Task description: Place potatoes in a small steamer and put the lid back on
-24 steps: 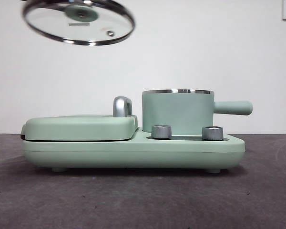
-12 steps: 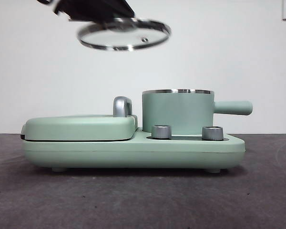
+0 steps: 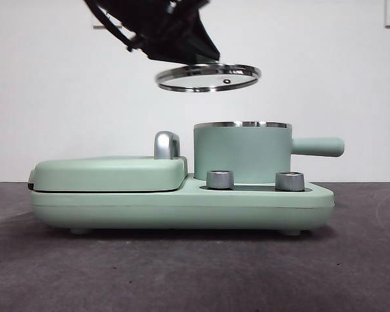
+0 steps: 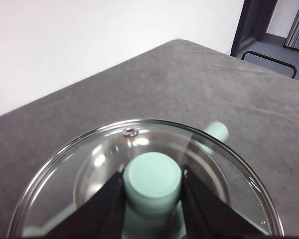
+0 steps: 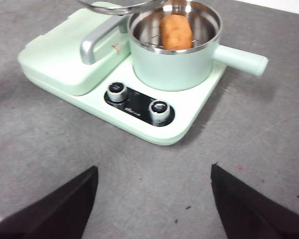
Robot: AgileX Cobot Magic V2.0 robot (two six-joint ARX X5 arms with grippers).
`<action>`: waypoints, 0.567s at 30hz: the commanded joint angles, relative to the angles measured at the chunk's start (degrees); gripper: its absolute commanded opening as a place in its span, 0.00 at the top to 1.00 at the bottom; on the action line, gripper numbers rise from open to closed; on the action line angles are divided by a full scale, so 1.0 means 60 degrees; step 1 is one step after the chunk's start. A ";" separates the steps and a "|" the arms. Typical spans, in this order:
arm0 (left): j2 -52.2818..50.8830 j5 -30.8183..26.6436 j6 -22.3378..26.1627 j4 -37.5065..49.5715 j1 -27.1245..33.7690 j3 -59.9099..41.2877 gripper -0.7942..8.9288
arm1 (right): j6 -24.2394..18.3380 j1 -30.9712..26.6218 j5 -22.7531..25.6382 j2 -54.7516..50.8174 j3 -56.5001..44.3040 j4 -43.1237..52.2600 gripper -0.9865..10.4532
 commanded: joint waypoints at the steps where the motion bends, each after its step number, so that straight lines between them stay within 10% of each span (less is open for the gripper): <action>1: 0.0630 0.0025 0.0044 0.0328 -0.0117 0.0838 0.91 | 0.0127 0.0040 0.0069 0.0022 0.0044 0.0029 0.61; 17: 0.2251 0.0299 0.0364 0.0841 -0.0259 0.1996 0.91 | 0.0131 0.0040 0.0565 0.0022 0.0044 -0.0288 0.61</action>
